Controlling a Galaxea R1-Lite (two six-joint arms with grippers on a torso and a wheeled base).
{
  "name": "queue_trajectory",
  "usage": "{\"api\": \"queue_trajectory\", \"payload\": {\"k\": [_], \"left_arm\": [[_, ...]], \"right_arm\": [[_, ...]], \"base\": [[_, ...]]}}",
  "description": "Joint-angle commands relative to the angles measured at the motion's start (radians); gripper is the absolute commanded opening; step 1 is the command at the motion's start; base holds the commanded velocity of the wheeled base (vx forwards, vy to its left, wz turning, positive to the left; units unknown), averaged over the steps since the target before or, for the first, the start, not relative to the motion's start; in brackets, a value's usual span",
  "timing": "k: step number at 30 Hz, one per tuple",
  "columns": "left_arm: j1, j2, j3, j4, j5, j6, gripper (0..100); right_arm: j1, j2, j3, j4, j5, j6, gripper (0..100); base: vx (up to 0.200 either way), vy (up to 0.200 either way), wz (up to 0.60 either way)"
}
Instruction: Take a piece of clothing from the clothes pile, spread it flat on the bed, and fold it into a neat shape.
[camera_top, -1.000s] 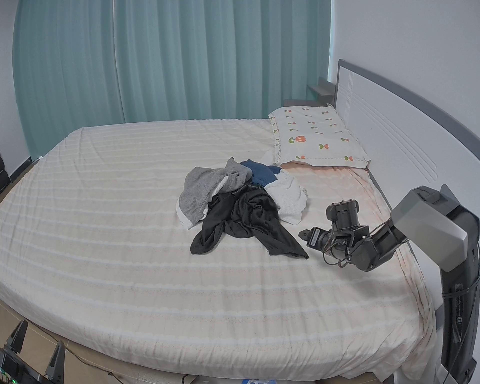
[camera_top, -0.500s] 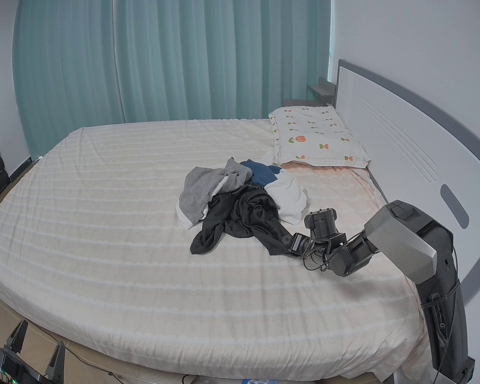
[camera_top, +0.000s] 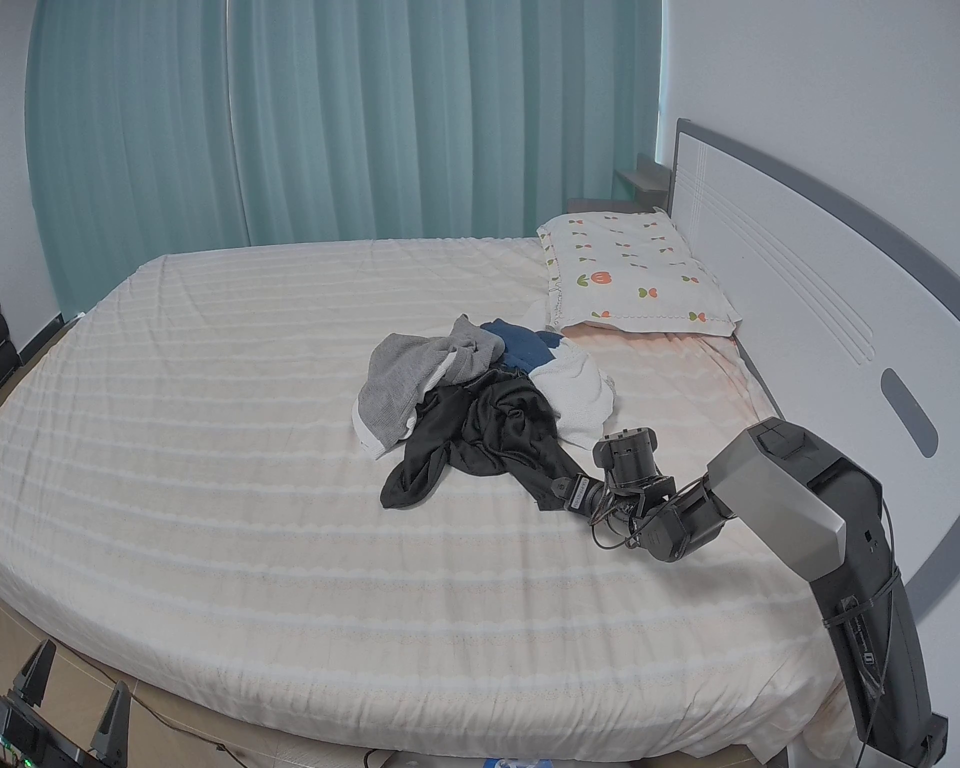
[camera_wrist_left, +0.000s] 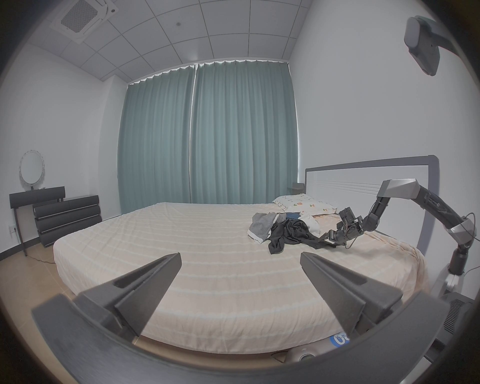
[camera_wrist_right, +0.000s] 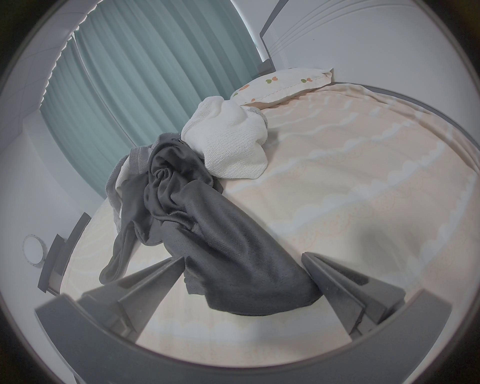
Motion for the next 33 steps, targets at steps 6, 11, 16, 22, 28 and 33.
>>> {"api": "queue_trajectory", "payload": {"k": [6,11,16,22,28,33], "left_arm": [[0.000,-0.004,0.016,0.000,0.000,-0.001,100],[0.001,-0.004,0.016,0.000,0.000,0.001,100],[0.000,-0.004,0.015,0.000,0.000,-0.001,100],[0.000,-0.004,0.016,0.000,0.000,-0.001,100],[0.000,-0.004,0.016,0.000,0.000,-0.001,100],[0.001,-0.004,0.016,0.000,0.000,0.004,100]], "right_arm": [[0.011,0.016,-0.003,-0.017,0.006,0.001,0],[0.009,0.006,0.031,-0.097,-0.003,-0.009,0],[0.016,-0.065,0.197,-0.287,0.006,-0.019,0],[0.023,-0.240,0.447,-0.427,0.058,-0.020,0],[0.037,-0.487,0.694,-0.468,0.136,0.070,0],[0.106,-0.665,0.873,-0.468,0.178,0.167,0]], "base": [[0.000,0.000,0.00],[0.000,0.000,0.00],[0.000,0.000,0.00],[0.000,0.000,0.00],[0.000,0.000,0.00],[0.000,0.000,0.00]]}}
